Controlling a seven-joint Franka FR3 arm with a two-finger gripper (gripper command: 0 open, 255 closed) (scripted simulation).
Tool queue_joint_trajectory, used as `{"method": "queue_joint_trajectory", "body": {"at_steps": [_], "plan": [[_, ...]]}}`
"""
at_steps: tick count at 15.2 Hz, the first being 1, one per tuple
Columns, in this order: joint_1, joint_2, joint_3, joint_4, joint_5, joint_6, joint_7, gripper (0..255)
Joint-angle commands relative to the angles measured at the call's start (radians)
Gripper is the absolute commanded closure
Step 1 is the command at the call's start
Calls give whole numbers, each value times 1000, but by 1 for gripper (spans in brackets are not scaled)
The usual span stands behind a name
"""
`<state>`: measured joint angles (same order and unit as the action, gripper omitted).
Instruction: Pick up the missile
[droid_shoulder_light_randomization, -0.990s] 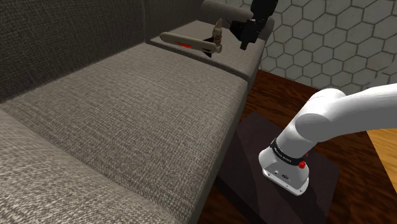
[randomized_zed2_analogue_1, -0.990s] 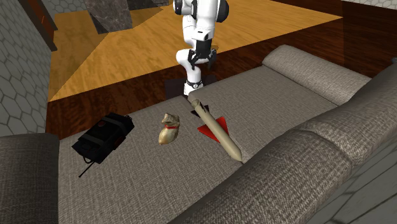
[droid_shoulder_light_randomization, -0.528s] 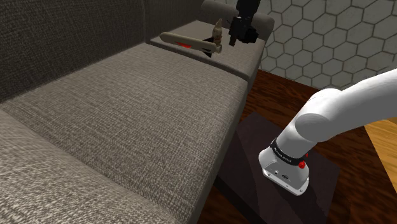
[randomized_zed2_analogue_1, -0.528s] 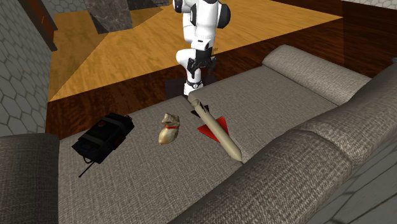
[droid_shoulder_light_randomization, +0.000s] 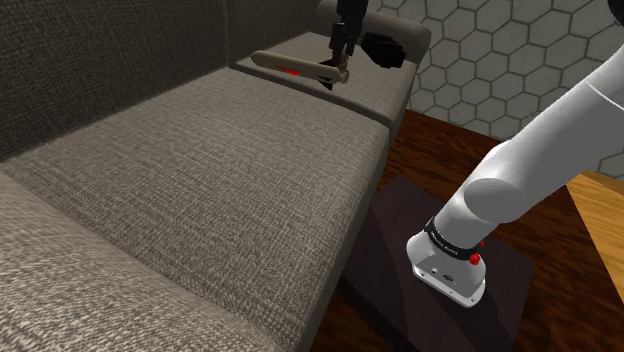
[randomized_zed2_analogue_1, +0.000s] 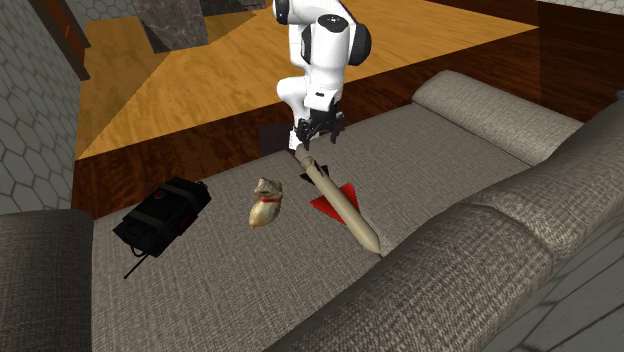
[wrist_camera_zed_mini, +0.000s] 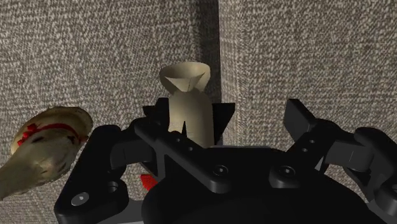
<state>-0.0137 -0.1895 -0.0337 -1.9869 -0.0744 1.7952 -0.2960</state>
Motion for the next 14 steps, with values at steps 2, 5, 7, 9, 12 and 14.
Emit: {"method": "queue_joint_trajectory", "body": {"at_steps": [2,5,7,9,12,14], "plan": [[2,140,-5,121,12,-1,-34,0],[0,277,-6,263,24,-26,-69,0],[-2,371,-6,368,31,-51,-91,0],[-4,408,-5,397,34,-48,-98,0],[-4,410,-4,360,34,-9,-97,0],[-4,413,-4,337,33,17,-96,0]]}}
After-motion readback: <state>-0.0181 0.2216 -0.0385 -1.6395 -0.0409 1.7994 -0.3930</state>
